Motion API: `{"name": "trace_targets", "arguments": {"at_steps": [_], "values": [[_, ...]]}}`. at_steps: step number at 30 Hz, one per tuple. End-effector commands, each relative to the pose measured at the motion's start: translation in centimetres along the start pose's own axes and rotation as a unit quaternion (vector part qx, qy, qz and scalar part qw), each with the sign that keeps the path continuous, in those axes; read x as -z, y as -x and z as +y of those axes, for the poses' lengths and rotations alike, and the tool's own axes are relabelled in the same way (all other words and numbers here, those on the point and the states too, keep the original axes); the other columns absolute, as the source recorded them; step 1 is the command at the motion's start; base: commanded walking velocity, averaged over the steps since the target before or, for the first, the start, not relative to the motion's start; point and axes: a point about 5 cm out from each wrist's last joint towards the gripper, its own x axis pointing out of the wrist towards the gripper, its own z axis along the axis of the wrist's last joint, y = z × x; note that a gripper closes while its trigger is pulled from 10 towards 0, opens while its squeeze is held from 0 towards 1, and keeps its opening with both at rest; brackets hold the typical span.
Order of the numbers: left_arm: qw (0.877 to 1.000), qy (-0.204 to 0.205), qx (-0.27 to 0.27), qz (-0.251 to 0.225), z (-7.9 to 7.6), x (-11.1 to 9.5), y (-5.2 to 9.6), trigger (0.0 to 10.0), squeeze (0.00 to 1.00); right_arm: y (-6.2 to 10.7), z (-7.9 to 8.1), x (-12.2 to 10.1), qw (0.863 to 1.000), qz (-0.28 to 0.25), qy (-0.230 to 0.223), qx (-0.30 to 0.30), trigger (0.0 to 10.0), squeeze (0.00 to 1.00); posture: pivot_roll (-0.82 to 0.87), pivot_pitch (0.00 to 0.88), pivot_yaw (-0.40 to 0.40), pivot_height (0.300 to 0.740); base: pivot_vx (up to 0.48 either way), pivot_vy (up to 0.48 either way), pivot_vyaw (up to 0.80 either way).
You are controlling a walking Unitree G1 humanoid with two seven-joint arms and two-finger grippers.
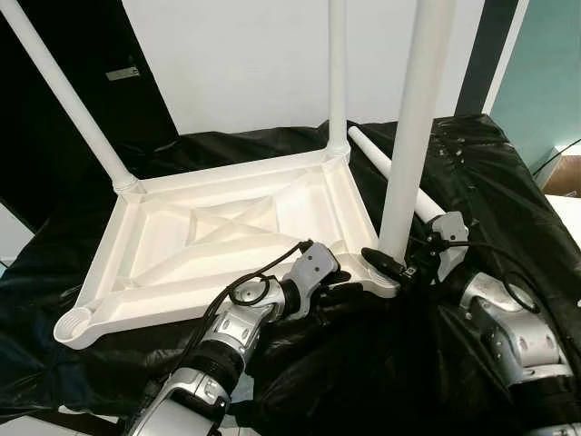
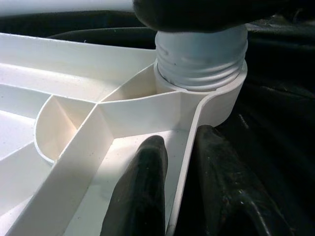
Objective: Building children table
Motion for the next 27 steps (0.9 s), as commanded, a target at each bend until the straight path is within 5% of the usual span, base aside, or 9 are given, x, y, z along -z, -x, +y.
{"name": "trace_targets", "arguments": {"at_steps": [1, 4, 5, 14, 15, 16, 22, 23, 27], "values": [[0.997, 0.036, 0.031, 0.059, -1.3, 2.9, 0.0, 10.0, 0.0, -0.7, 1.5, -0.3, 0.999, -0.029, -0.009, 0.02, 0.0, 0.0, -0.09, 0.0, 0.091, 0.74, 0.0, 0.0, 0.0], [0.997, 0.035, 0.031, 0.059, -1.2, 2.8, 0.0, 10.0, 0.0, -0.6, 1.5, -0.1, 0.997, -0.035, -0.015, 0.072, 0.0, 0.0, -0.1, 0.0, 0.093, 0.74, 0.0, 0.0, 0.0], [0.997, 0.033, 0.033, 0.059, -1.2, 2.7, -0.1, 10.0, 0.0, -0.3, 1.3, 0.3, 0.991, -0.032, -0.009, 0.132, 0.0, 0.0, -0.1, 0.0, 0.095, 0.74, 0.0, 0.0, 0.0], [0.997, 0.032, 0.035, 0.06, -1.2, 2.7, -0.1, 10.0, 0.0, -0.4, 0.4, -0.1, 0.98, -0.04, 0.013, 0.195, 0.0, 0.0, -0.1, 0.0, 0.098, 0.74, 0.0, 0.0, 0.0], [0.997, 0.032, 0.035, 0.06, -1.2, 2.7, -0.1, 10.0, 0.0, -0.6, 0.7, 0.0, 0.982, -0.033, 0.016, 0.184, 10.0, 0.0, -0.1, 0.0, 0.094, 0.74, 0.0, 0.0, 0.0], [0.997, 0.033, 0.034, 0.059, -1.1, 2.7, -0.1, 10.0, 0.0, -0.8, 1.1, 0.2, 0.987, -0.03, 0.005, 0.155, 10.0, 1.0, -0.1, 0.0, 0.091, 0.74, 0.0, 0.0, 0.0], [0.997, 0.034, 0.031, 0.059, -1.0, 2.8, 0.0, 10.0, 0.0, -1.4, 1.4, 0.4, 0.999, 0.002, 0.02, 0.04, 10.0, 1.0, -0.1, 0.0, 0.091, 0.74, 0.0, 0.0, 0.0], [0.997, 0.035, 0.031, 0.059, -1.1, 2.9, 0.0, 10.0, 0.0, -1.6, 0.5, -0.3, 0.999, -0.006, 0.039, 0.022, 10.0, 0.0, -0.1, 0.0, 0.091, 0.74, 0.0, 0.0, 0.0], [0.997, 0.036, 0.032, 0.06, -1.2, 2.9, 0.0, 10.0, 0.0, -2.1, -0.7, -1.7, 0.997, -0.009, 0.077, -0.027, 10.0, 0.0, -0.1, 0.0, 0.093, 0.74, 0.0, 0.0, 0.0]]}}
